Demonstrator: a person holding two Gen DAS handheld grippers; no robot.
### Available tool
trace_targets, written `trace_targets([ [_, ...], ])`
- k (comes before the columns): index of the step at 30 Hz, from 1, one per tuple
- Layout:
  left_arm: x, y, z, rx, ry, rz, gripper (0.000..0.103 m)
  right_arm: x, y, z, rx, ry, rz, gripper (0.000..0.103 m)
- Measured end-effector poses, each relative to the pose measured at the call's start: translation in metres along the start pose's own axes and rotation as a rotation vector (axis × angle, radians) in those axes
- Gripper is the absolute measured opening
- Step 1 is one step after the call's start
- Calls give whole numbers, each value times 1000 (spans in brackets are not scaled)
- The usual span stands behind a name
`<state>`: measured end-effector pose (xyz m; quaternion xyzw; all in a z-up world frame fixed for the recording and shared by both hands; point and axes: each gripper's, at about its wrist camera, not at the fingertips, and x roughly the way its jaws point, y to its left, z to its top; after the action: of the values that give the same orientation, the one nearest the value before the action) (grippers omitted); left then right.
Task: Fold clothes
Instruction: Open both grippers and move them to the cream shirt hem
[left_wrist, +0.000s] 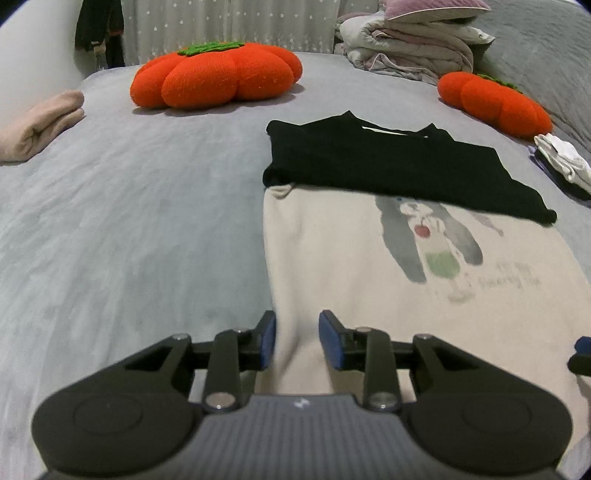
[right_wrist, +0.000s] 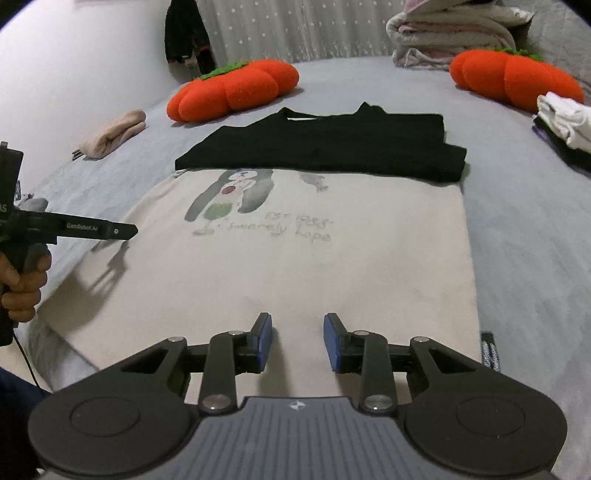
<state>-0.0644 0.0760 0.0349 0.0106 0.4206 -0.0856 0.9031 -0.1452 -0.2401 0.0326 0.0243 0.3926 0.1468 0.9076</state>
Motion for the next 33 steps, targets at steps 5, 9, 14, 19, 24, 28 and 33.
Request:
trace_targets([
  [5, -19, -4, -19, -15, 9, 20, 28, -14, 2, -13, -13, -2, -14, 31],
  [9, -34, -6, -34, -19, 16, 39, 29, -24, -2, -21, 8, 1, -25, 31],
  [14, -51, 2, -51, -70, 18, 28, 29, -35, -8, -29, 37, 2, -28, 31],
  [19, -67, 12, -66, -118, -1, 6, 33, -39, -9, -33, 48, 7, -35, 31],
  [24, -83, 21, -82, -166, -20, -17, 33, -51, -11, -37, 70, -9, -46, 31],
  [28, -91, 28, -89, -199, -35, -30, 33, -76, -33, -36, 202, -85, -35, 36],
  [33, -97, 36, -93, -235, -53, -41, 33, -96, -69, -37, 409, -143, 14, 36],
])
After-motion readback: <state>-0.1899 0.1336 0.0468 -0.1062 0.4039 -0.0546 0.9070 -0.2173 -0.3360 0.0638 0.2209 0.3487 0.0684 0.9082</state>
